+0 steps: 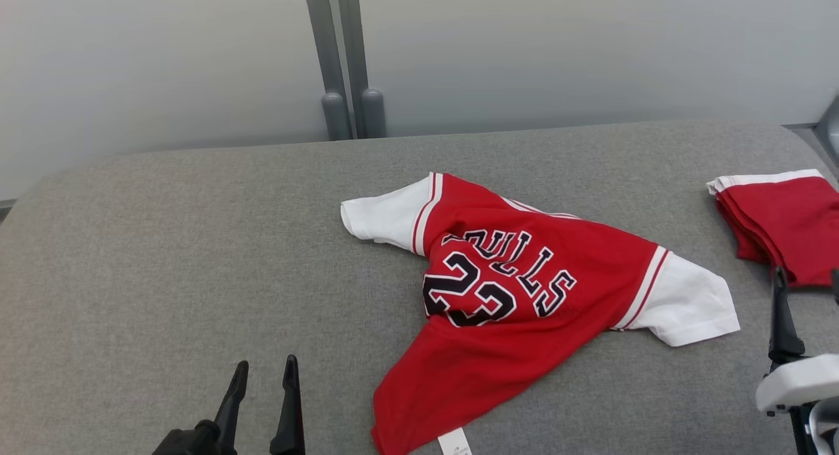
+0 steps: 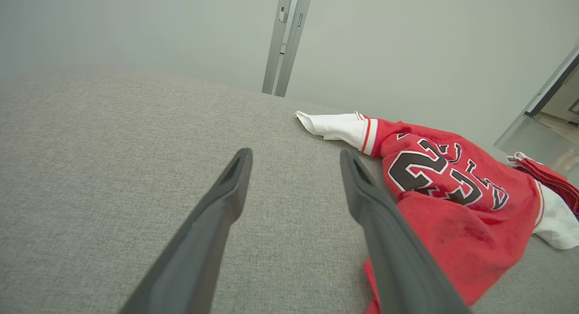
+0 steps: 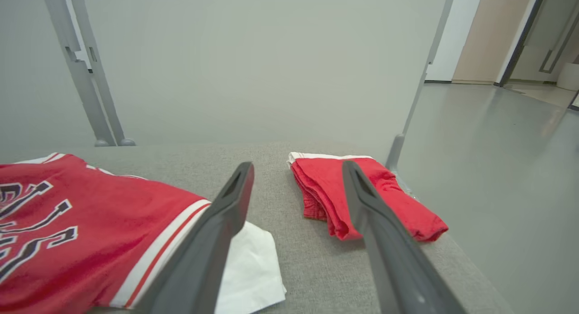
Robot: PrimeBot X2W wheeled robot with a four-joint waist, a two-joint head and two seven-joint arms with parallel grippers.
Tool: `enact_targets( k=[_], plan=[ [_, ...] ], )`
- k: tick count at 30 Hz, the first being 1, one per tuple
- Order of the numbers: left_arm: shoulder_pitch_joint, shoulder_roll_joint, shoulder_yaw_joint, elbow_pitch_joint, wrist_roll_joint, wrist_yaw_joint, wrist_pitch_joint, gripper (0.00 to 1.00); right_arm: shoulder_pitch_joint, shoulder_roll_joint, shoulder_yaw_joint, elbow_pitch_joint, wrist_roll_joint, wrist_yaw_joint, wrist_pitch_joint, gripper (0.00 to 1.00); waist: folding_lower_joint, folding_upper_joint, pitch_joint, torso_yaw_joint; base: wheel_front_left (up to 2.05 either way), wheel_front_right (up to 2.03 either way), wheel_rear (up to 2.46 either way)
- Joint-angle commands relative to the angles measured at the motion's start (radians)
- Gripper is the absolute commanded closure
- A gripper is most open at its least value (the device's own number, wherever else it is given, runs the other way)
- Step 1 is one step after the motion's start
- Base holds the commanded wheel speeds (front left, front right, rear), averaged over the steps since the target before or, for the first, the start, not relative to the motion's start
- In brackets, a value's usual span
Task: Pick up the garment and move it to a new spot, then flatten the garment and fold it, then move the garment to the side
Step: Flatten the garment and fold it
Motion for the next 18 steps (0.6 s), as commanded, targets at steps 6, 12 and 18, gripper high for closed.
enact_targets(
  k=[6,12,18],
  plan=[
    [0.023,0.003,0.02,-0.024,0.025,0.001,0.0,0.0,0.206,0.089,-0.039,-0.317,-0.054,0.0,-0.003,0.0,0.0,-0.0001,-0.002,-0.01,0.0,0.0,0.0],
    [0.046,0.003,0.047,-0.06,0.032,0.012,0.0,0.0,0.272,0.131,-0.076,-0.392,-0.053,0.0,-0.003,0.0,0.0,-0.0001,-0.015,-0.005,0.0,0.0,0.0],
    [0.065,0.003,0.065,-0.059,0.052,-0.01,0.0,0.0,0.29,0.128,-0.028,-0.365,-0.048,0.0,-0.003,0.0,0.0,-0.0001,-0.031,0.004,0.0,0.0,0.0]
  ],
)
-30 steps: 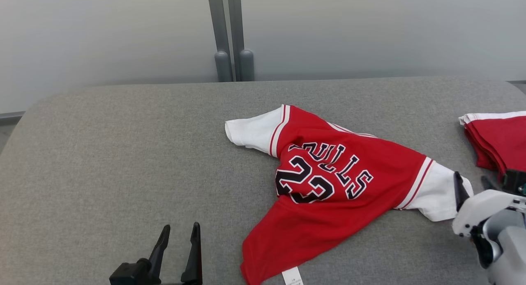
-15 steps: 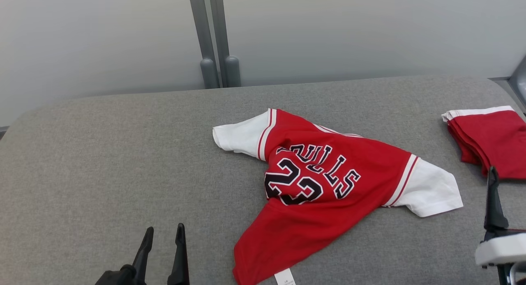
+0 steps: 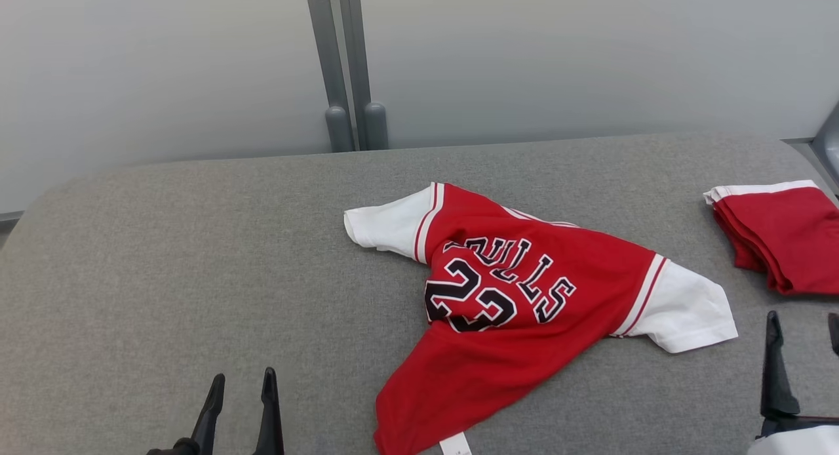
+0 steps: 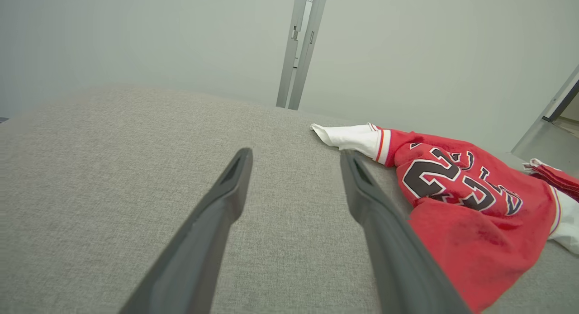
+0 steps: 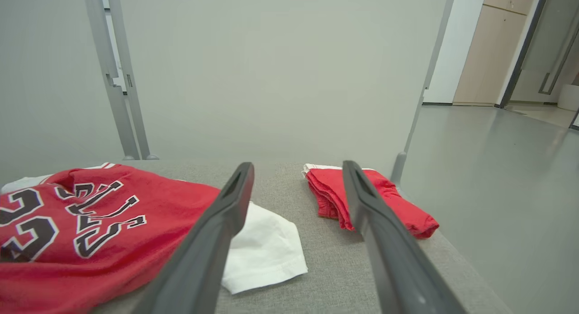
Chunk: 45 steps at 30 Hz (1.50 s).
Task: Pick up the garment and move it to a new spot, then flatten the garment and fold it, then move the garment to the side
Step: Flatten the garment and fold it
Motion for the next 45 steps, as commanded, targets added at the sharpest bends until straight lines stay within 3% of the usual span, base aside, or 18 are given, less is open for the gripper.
enact_targets(
  k=[1,8,36,40,42,45],
  plan=[
    [0.012,0.003,0.011,0.006,0.01,-0.009,0.0,0.0,0.013,-0.012,0.023,0.02,0.01,0.0,-0.003,0.0,0.0,-0.0001,-0.005,0.003,0.0,0.0,0.0],
    [0.002,0.003,0.02,0.02,0.023,-0.026,0.0,0.0,-0.006,-0.021,0.07,0.055,0.025,0.0,-0.003,0.0,0.0,-0.0001,-0.004,0.022,0.0,0.0,0.0],
    [-0.005,0.003,0.01,-0.003,0.052,-0.019,0.0,0.0,-0.028,-0.045,0.12,0.106,0.039,0.0,-0.003,0.0,0.0,-0.0001,0.005,0.029,0.0,0.0,0.0],
    [-0.004,0.003,-0.029,0.01,0.051,-0.033,0.0,0.0,-0.037,-0.06,0.111,0.142,0.05,0.0,-0.003,0.0,0.0,-0.0001,0.011,0.018,0.0,0.0,0.0],
    [0.007,0.002,-0.093,0.085,0.036,-0.044,0.001,0.0,-0.059,-0.089,0.121,0.203,0.052,0.0,-0.003,0.0,0.0,-0.0001,0.02,0.012,0.0,0.0,0.0],
    [-0.035,0.003,-0.177,0.183,0.054,-0.053,0.092,0.0,-0.115,-0.147,0.174,0.324,0.071,0.0,0.001,0.0,0.0,-0.0001,0.046,0.006,0.0,0.0,0.0]
  ],
)
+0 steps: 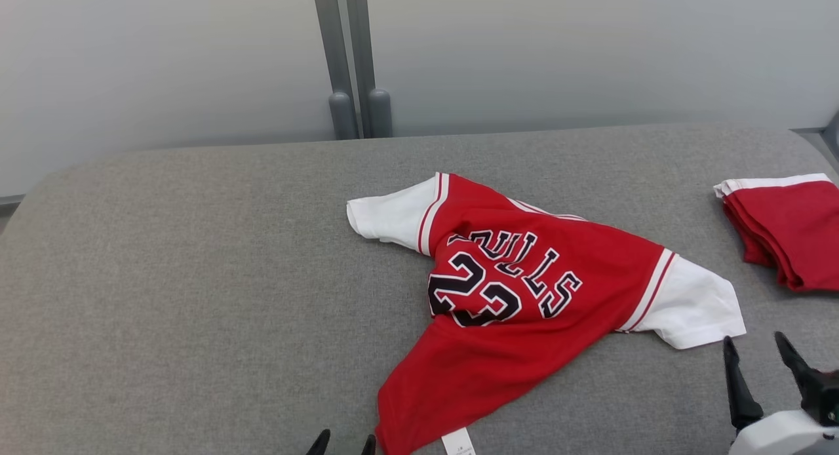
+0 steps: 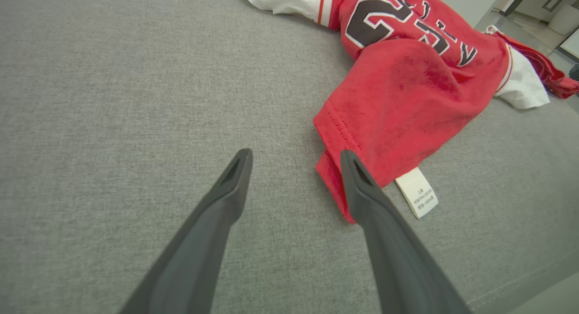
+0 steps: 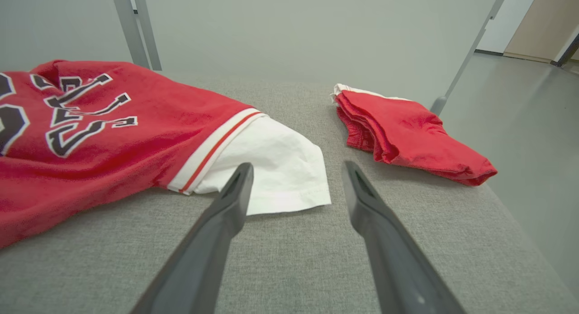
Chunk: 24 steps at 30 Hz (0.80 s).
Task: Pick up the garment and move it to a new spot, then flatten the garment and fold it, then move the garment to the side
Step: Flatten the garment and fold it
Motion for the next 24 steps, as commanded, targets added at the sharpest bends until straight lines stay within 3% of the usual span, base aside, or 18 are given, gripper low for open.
enact_targets(
  k=[1,3,9,13,22,23,24],
  plan=[
    [-0.051,0.006,-0.02,0.018,0.02,-0.003,0.055,0.0,-0.058,-0.039,0.035,0.048,0.021,0.0,0.016,0.0,0.0,-0.0001,0.035,-0.008,0.0,0.0,0.0],
    [-0.068,0.005,-0.053,0.034,-0.006,0.0,0.137,0.0,-0.111,-0.108,0.09,0.119,0.02,-0.001,0.049,0.0,0.0,-0.0001,0.062,-0.005,0.0,0.0,0.0],
    [-0.094,0.004,-0.136,0.0,-0.074,0.014,0.295,0.0,-0.246,-0.217,0.193,0.264,0.086,0.0,0.115,0.0,0.0,-0.0001,0.115,0.006,0.0,0.0,0.0],
    [-0.072,0.003,-0.171,-0.044,-0.129,0.015,0.366,0.0,-0.291,-0.251,0.258,0.325,0.133,0.0,0.135,0.0,0.0,-0.0001,0.126,0.013,0.0,0.0,0.0],
    [-0.121,0.011,-0.168,-0.045,-0.152,0.046,0.391,0.0,-0.386,-0.286,0.366,0.407,0.21,0.0,0.154,0.0,0.0,-0.0001,0.171,0.004,0.0,0.0,0.0],
    [-0.129,0.011,-0.174,-0.036,-0.144,0.046,0.393,0.53,-0.397,-0.286,0.381,0.42,0.22,0.0,0.166,0.0,0.0,-0.0001,0.176,0.002,0.0,0.0,0.0],
    [-0.138,0.011,-0.174,-0.031,-0.136,0.048,0.381,0.77,-0.404,-0.287,0.393,0.43,0.226,0.0,0.175,0.0,0.0,-0.0001,0.18,0.0,0.0,0.0,0.0]
  ],
)
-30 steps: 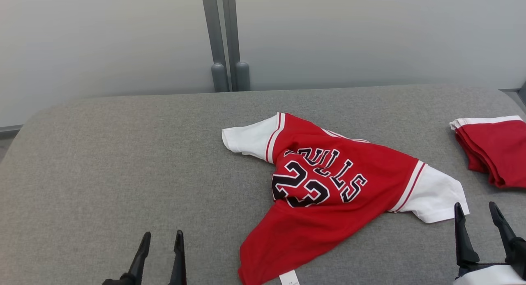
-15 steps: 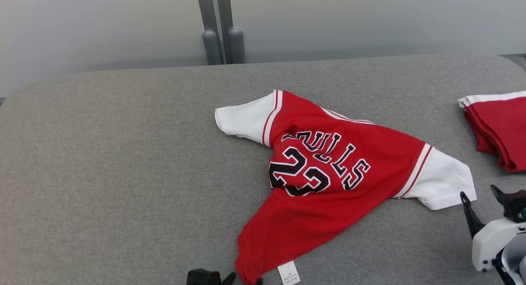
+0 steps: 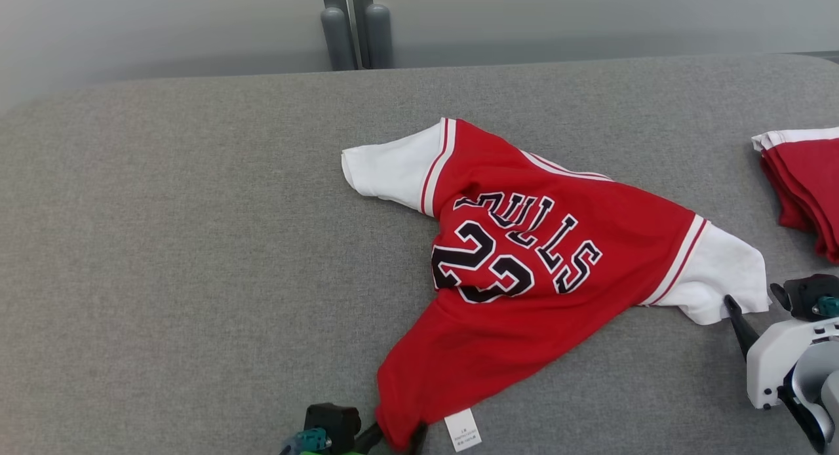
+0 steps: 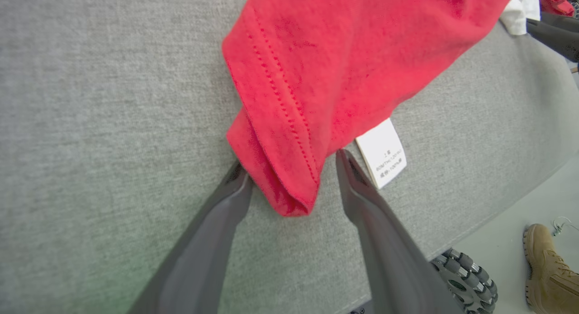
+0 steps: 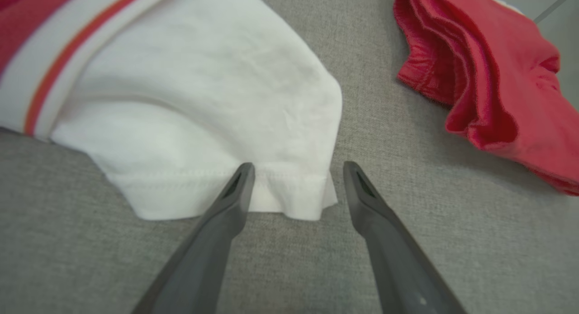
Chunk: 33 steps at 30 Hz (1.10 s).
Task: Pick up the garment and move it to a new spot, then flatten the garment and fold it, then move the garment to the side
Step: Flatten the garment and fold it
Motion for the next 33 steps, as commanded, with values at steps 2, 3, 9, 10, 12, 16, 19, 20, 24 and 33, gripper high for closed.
enact_targets(
  k=[2,3,9,10,12,16,19,20,24,33],
  plan=[
    [-0.022,0.005,0.002,0.036,0.001,0.013,-0.005,1.0,-0.019,0.01,0.036,0.028,0.047,-0.001,0.029,0.0,0.0,-0.0001,0.013,-0.009,0.0,0.0,0.0],
    [-0.029,0.005,-0.002,0.042,-0.002,0.006,-0.013,1.0,-0.021,0.015,0.065,0.033,0.075,0.0,0.045,0.0,0.0,-0.0001,0.014,-0.01,0.0,0.0,0.0],
    [-0.02,0.012,0.005,0.016,-0.052,-0.008,0.011,1.0,-0.026,-0.033,0.161,-0.081,0.327,0.0,0.051,1.0,0.0,-0.0001,-0.004,-0.023,0.0,0.0,0.0],
    [-0.02,0.015,0.016,-0.021,-0.063,-0.012,0.011,1.0,-0.021,-0.052,0.162,-0.128,0.386,0.0,0.041,1.0,0.0,-0.0001,-0.008,-0.025,0.0,0.0,0.0],
    [-0.021,0.039,0.027,-0.121,-0.082,-0.023,0.013,1.0,-0.002,-0.094,0.155,-0.24,0.494,0.0,0.041,1.0,0.0,-0.0001,-0.017,-0.032,0.0,0.0,0.0],
    [-0.02,0.102,0.078,-0.394,-0.096,-0.008,0.059,1.0,0.058,-0.22,0.059,-0.546,0.726,0.0,0.045,1.0,0.0,-0.0001,-0.019,-0.051,0.0,0.0,0.0],
    [-0.08,0.158,0.127,-0.595,-0.076,0.01,0.114,1.0,0.098,-0.308,-0.075,-0.755,0.857,0.0,0.036,1.0,0.0,-0.0001,0.002,-0.063,0.0,0.0,0.0],
    [-0.114,0.177,0.144,-0.663,-0.075,0.012,0.147,1.0,0.1,-0.332,-0.126,-0.831,0.903,0.0,0.041,1.0,0.0,-0.0001,0.02,-0.07,0.0,0.0,0.0],
    [-0.391,0.244,0.228,-0.792,-0.055,0.007,0.28,1.0,0.006,-0.416,-0.292,-0.971,1.013,0.0,0.084,1.0,0.0,-0.0001,0.121,-0.081,0.0,0.0,0.0],
    [-1.23,0.174,0.27,-0.348,-0.034,-0.01,0.366,1.0,-0.718,-0.364,-0.264,-0.682,0.897,0.0,0.246,1.0,0.0,-0.0001,0.438,-0.063,0.0,0.0,0.0]
  ],
)
